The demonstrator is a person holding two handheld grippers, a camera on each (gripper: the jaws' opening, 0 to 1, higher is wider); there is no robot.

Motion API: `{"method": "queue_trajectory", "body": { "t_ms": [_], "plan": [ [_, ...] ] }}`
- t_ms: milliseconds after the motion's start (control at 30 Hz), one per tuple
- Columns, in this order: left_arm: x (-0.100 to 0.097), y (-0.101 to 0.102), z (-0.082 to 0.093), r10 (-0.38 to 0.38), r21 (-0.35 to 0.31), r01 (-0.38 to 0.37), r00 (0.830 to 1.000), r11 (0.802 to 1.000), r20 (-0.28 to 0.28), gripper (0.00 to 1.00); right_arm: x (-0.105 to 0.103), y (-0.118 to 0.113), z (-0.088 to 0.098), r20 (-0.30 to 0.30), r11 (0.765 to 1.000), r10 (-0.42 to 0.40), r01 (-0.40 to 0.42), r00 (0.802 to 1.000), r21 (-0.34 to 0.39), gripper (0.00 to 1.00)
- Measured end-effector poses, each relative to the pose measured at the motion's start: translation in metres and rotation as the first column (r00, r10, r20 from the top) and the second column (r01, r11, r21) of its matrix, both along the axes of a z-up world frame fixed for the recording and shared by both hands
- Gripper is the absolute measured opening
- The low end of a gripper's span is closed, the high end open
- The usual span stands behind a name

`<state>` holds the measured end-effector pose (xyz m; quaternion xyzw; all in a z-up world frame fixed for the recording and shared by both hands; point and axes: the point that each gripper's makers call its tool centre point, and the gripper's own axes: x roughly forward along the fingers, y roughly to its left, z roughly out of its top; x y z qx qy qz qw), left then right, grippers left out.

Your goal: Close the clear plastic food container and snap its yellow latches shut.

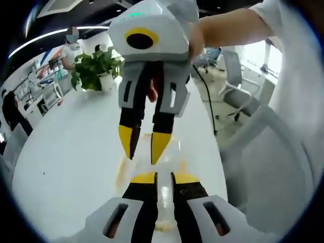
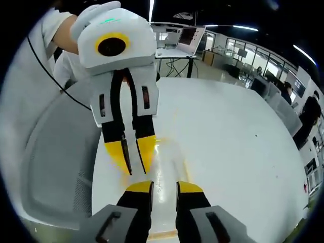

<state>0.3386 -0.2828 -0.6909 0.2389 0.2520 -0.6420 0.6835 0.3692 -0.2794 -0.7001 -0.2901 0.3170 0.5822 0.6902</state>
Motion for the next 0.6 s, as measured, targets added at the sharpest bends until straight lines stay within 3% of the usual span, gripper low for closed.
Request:
{"method": "queue_trajectory", "body": {
  "t_ms": [400,467,567,600],
  "plan": [
    [-0.005,-0.007,-0.010,-0.027,0.015,0.027,1.000,1.000,-0.004,0.10,0.007,0.002,-0.012,-0.017,1.000,0.011,-0.011,1.000,-0.026,0.19],
    [-0.005,-0.011,-0.007,-0.006,-0.022,0.005,0.999,1.000,-0.038,0.11,0.008,0.001,-0.015,-0.028,0.999,0.007,-0.008,1.000,-0.031,0.20],
    [-0.006,-0.010,-0.014,-0.031,0.017,0.031,1.000,0.999,-0.004,0.12,0.009,0.001,-0.017,-0.024,0.999,0.011,-0.012,1.000,-0.038,0.20],
    [-0.007,-0.013,-0.011,-0.019,-0.012,0.019,0.999,1.000,-0.025,0.13,0.010,0.001,-0.018,-0.028,0.999,0.006,-0.007,1.000,-0.041,0.22]
  ]
}}
